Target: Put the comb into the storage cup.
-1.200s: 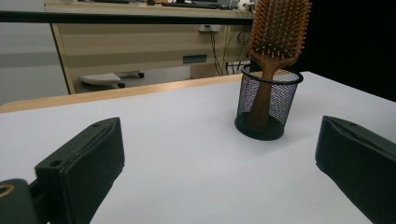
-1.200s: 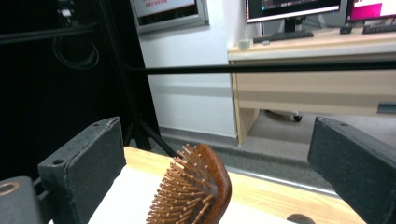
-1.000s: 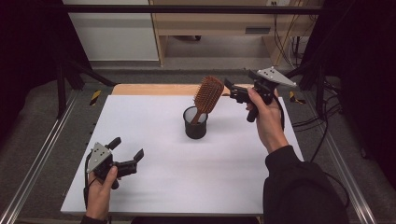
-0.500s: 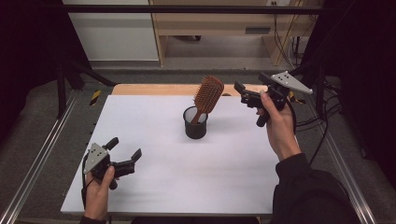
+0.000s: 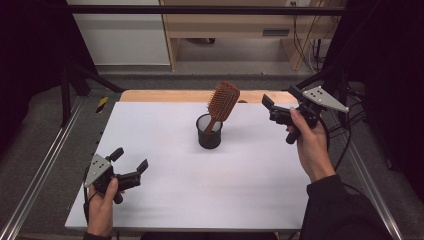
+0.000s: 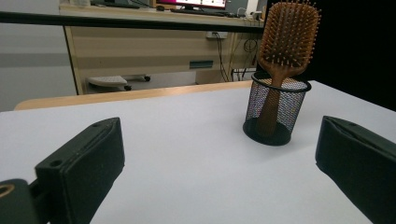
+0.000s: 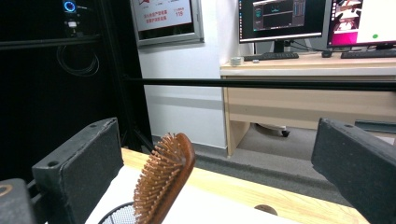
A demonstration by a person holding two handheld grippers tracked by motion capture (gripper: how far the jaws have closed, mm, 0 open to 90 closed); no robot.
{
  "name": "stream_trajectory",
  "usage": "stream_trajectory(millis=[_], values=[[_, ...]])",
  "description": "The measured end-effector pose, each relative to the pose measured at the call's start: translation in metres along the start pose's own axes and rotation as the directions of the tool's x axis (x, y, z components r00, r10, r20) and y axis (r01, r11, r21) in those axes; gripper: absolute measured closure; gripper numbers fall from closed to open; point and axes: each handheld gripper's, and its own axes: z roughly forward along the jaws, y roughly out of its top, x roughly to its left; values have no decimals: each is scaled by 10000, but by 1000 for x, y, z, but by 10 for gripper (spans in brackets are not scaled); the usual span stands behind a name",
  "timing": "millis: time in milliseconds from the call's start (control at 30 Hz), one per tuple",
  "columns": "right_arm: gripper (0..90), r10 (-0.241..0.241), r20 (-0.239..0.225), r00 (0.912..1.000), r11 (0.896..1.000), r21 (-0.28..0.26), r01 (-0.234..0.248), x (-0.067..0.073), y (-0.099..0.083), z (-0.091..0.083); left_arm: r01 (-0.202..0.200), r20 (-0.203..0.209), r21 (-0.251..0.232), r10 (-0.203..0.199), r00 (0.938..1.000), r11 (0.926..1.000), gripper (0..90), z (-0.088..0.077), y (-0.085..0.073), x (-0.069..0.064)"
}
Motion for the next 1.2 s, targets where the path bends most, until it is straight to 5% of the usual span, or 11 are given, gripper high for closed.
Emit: stream_trajectory(millis=[1200], values=[[19,-704,125,9974,9974,162,702,-13,-21,-58,149,72,-160,-147,9999,9998,15,-20,-3,6]])
